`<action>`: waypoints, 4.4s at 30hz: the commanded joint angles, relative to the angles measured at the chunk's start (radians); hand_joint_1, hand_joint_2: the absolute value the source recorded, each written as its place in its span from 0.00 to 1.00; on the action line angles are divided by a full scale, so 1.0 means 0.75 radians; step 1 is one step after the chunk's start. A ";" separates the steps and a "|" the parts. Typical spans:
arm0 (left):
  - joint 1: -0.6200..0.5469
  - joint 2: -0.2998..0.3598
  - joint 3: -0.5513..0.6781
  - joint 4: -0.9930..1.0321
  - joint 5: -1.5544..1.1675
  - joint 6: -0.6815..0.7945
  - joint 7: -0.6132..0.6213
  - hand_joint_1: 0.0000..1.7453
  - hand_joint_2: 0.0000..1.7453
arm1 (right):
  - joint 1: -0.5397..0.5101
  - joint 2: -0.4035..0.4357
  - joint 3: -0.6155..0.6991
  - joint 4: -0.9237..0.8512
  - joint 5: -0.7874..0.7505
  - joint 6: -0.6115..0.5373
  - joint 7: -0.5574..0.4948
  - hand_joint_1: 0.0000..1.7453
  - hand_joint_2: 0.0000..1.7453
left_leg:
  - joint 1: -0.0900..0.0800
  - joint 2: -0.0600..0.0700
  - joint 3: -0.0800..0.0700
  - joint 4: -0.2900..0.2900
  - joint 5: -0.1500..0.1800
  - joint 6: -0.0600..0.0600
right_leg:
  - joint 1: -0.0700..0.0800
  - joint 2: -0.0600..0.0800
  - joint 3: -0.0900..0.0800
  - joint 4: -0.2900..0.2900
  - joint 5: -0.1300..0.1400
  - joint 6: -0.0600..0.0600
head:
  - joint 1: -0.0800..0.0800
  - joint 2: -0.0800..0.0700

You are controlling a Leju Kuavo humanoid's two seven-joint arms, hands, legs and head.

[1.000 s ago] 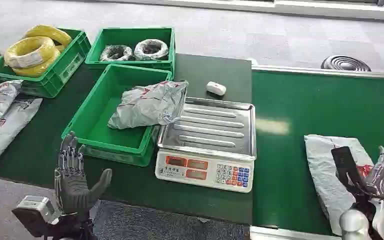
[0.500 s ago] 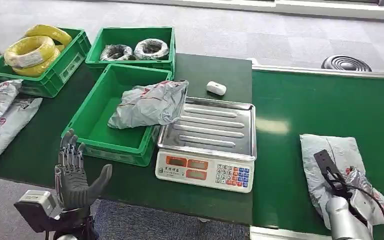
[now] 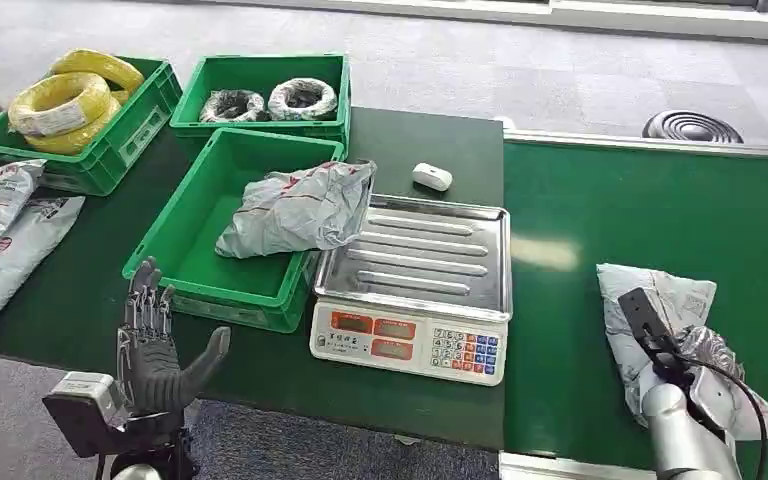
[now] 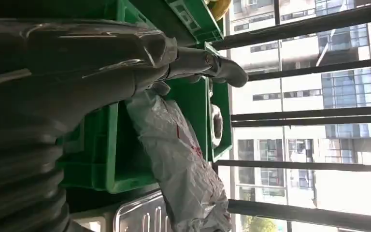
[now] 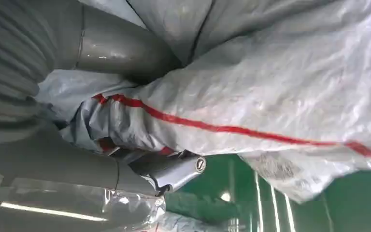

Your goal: Moved the parcel from conveyor to table for the left to box.

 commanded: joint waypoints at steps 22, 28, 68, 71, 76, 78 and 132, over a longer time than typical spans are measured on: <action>-0.324 0.036 0.006 0.245 -0.038 -0.151 -0.021 0.00 1.00 | -0.240 0.302 0.657 -0.481 0.060 0.154 -0.524 1.00 0.00 | -0.001 0.005 -0.006 -0.001 0.007 -0.001 | 0.000 0.003 -0.009 0.002 0.005 -0.003 | 0.000 0.000; -0.322 0.042 0.050 0.230 -0.004 -0.141 -0.007 0.00 1.00 | -0.286 0.287 0.648 -0.367 0.022 0.171 -0.616 1.00 0.00 | -0.001 0.004 -0.010 -0.002 0.008 -0.001 | -0.001 0.003 -0.012 0.001 0.007 -0.003 | 0.001 0.000; -0.659 0.079 -0.287 0.453 -0.275 -0.041 0.220 0.00 1.00 | 0.360 0.363 0.271 -1.122 -0.995 -0.191 -1.047 0.00 0.00 | 0.000 -0.010 -0.010 0.000 0.008 -0.001 | 0.000 -0.011 -0.008 0.001 0.002 -0.003 | 0.001 0.000; -0.657 0.082 -0.286 0.456 -0.275 -0.041 0.219 0.00 1.00 | 0.356 0.365 0.274 -1.121 -0.994 -0.191 -1.045 0.00 0.00 | 0.000 -0.013 -0.011 -0.001 0.011 -0.001 | 0.000 -0.014 -0.010 -0.001 0.004 -0.003 | 0.001 0.000; -0.911 0.003 -0.383 0.723 -0.379 -0.140 0.353 0.00 1.00 | 0.510 0.409 0.264 -1.156 -0.972 -0.350 -1.045 0.00 0.00 | 0.000 -0.007 -0.011 0.000 0.009 -0.001 | 0.000 -0.009 -0.010 0.001 0.004 -0.003 | -0.001 0.000; -1.034 -0.057 -0.404 0.875 -0.391 -0.169 0.368 0.00 1.00 | 0.599 0.433 0.265 -1.183 -0.970 -0.384 -1.045 0.00 0.00 | 0.001 -0.017 -0.012 0.002 0.010 -0.001 | 0.002 -0.019 -0.008 0.000 0.003 -0.003 | 0.000 0.000; -1.420 -0.263 -1.650 1.605 -0.228 -0.303 1.033 0.93 1.00 | 0.671 0.548 0.279 -1.341 -0.963 -0.284 -1.040 0.00 1.00 | -0.002 -0.001 -0.003 -0.003 0.009 -0.001 | -0.001 0.000 -0.005 -0.002 0.007 -0.002 | 0.000 0.000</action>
